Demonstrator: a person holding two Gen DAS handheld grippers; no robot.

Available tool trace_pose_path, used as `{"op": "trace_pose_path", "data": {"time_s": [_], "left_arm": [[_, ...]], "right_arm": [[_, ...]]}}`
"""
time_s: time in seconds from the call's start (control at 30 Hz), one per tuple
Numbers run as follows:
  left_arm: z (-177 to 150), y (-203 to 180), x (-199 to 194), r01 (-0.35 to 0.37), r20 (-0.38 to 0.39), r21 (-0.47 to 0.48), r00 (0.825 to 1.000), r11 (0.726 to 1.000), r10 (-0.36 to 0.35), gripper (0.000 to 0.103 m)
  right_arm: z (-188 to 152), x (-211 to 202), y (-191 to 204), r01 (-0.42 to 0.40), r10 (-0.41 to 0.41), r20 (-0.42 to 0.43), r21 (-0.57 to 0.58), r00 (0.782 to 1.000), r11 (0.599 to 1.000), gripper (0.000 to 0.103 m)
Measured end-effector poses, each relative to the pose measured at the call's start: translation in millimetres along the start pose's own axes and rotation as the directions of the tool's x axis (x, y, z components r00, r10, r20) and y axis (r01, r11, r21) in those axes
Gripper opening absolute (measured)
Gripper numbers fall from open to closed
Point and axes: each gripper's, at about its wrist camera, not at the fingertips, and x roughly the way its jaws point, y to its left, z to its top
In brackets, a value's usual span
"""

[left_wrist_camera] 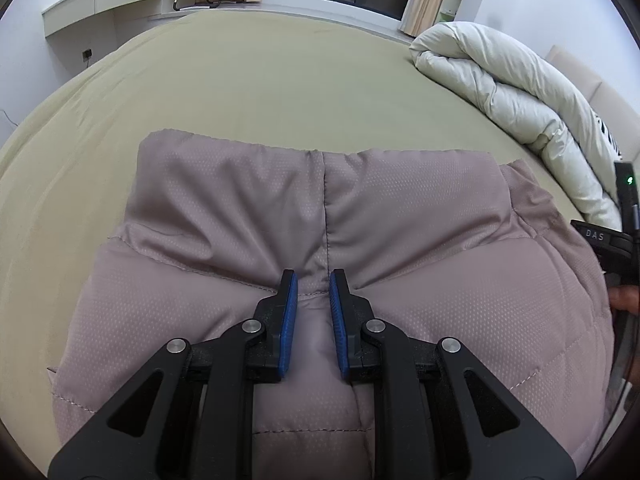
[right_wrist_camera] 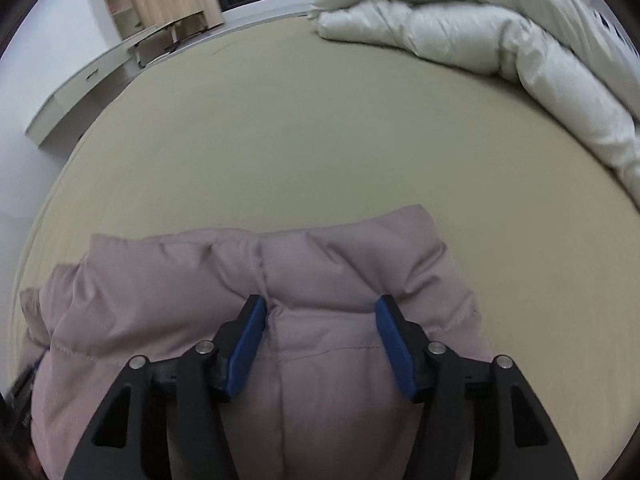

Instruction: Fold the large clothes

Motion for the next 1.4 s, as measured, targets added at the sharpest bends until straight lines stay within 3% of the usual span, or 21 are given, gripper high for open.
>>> {"op": "trace_pose_path", "data": {"time_s": [0.1, 0.43, 0.57, 0.63, 0.7, 0.77, 0.83, 0.9, 0.93, 1.03, 1.17, 1.27, 1.4], "left_arm": [[0, 2, 0, 0.013, 0.000, -0.009, 1.000, 1.000, -0.013, 0.016], [3, 13, 8, 0.056, -0.013, -0.051, 0.998, 0.997, -0.056, 0.016], [4, 17, -3, 0.060, -0.023, -0.066, 0.998, 0.996, -0.061, 0.016], [1, 13, -26, 0.009, -0.010, -0.035, 1.000, 0.999, -0.009, 0.016], [-12, 4, -62, -0.042, 0.036, 0.020, 0.998, 0.999, 0.041, 0.017], [-30, -1, -91, -0.067, 0.078, 0.050, 0.995, 0.996, 0.063, 0.017], [-44, -2, -102, -0.097, 0.085, 0.076, 0.992, 0.992, 0.091, 0.017], [-56, 1, -104, -0.106, 0.074, 0.092, 0.992, 0.990, 0.099, 0.017], [-59, 3, -102, -0.089, 0.066, 0.090, 0.994, 0.992, 0.084, 0.017], [-61, 7, -93, -0.082, 0.058, 0.101, 0.995, 0.991, 0.077, 0.017], [-70, 9, -78, -0.087, 0.089, 0.097, 0.993, 0.992, 0.078, 0.017], [-73, 19, -72, -0.066, 0.100, 0.074, 0.993, 0.995, 0.058, 0.017], [-70, 25, -84, -0.046, 0.079, 0.045, 0.996, 0.998, 0.042, 0.017]], "right_arm": [[-2, 7, -20, -0.067, 0.068, -0.002, 0.066, 0.998, 0.996, 0.065], [-3, 16, -37, -0.129, 0.124, 0.046, 0.128, 0.991, 0.983, 0.066], [-7, -6, -32, -0.076, 0.070, 0.049, 0.127, 0.996, 0.989, 0.065], [-16, -40, -29, -0.062, 0.050, 0.103, 0.122, 0.993, 0.991, 0.065], [-33, -75, -22, -0.117, 0.108, 0.144, 0.057, 0.984, 0.991, 0.065], [-58, -110, -10, -0.113, 0.118, 0.190, -0.038, 0.975, 0.993, 0.065], [-85, -125, 9, -0.070, 0.101, 0.197, -0.159, 0.975, 0.985, 0.065], [-109, -110, 11, 0.016, 0.016, 0.138, -0.226, 0.990, 0.974, 0.069], [-120, -97, 7, 0.022, 0.004, 0.114, -0.228, 0.993, 0.973, 0.070], [-136, -90, -4, 0.022, 0.023, 0.178, -0.250, 0.984, 0.968, 0.071], [-140, -86, -4, 0.059, -0.003, 0.221, -0.248, 0.975, 0.967, 0.071], [-138, -81, -11, 0.038, 0.019, 0.250, -0.221, 0.968, 0.975, 0.072], [-136, -85, -6, 0.046, 0.009, 0.246, -0.216, 0.969, 0.975, 0.072]]}}
